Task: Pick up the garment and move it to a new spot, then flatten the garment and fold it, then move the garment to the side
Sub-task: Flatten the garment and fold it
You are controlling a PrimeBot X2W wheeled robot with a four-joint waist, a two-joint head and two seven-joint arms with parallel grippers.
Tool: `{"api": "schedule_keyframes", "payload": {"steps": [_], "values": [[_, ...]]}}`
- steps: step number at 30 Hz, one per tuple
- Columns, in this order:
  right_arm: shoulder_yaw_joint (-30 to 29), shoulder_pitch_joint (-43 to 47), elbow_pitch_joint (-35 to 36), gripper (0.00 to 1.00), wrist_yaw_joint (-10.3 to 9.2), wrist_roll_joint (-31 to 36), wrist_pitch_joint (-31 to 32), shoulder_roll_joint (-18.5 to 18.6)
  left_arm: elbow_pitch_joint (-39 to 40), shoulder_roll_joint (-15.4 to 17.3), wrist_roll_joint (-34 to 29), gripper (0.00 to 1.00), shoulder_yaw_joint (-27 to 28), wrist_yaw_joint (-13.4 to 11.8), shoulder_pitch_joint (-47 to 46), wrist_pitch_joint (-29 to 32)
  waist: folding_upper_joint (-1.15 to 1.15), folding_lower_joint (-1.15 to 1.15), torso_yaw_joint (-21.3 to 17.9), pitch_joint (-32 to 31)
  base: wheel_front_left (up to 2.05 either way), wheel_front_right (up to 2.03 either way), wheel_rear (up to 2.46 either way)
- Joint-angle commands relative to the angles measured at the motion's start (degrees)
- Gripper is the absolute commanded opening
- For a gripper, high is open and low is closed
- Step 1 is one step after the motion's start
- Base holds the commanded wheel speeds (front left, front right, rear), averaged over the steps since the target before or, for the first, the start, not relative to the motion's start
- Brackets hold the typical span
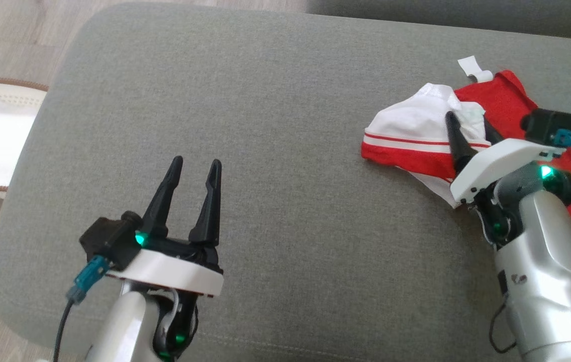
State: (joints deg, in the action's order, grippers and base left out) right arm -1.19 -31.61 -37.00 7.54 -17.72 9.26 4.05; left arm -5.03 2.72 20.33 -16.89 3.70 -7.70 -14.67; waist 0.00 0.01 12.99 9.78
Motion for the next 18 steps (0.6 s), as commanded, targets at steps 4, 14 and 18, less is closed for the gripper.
{"api": "schedule_keyframes", "payload": {"steps": [4, 14, 18], "values": [[4.3, -4.9, 0.0, 0.0, -0.05, -0.7, -4.2, 0.4, 1.8, 0.2, 0.5, 1.0, 1.4, -0.4, -2.9, -0.3, 0.0, -0.01, 0.4, -0.1, 0.0, 0.0, 0.0], [15.0, -11.4, 0.5, 0.0, -0.05, -2.3, -17.2, 1.6, 1.7, 0.2, 0.8, 1.0, 1.2, -0.7, -2.6, -0.3, 0.0, -0.01, 0.5, -1.3, 0.0, 0.0, 0.0], [25.2, -11.2, 1.4, 0.0, -0.05, -3.3, -20.8, 1.3, 1.7, 0.2, 0.8, 1.0, 1.0, -0.7, -2.4, -0.3, 0.0, -0.01, 0.8, -1.8, 0.0, 0.0, 0.0]]}}
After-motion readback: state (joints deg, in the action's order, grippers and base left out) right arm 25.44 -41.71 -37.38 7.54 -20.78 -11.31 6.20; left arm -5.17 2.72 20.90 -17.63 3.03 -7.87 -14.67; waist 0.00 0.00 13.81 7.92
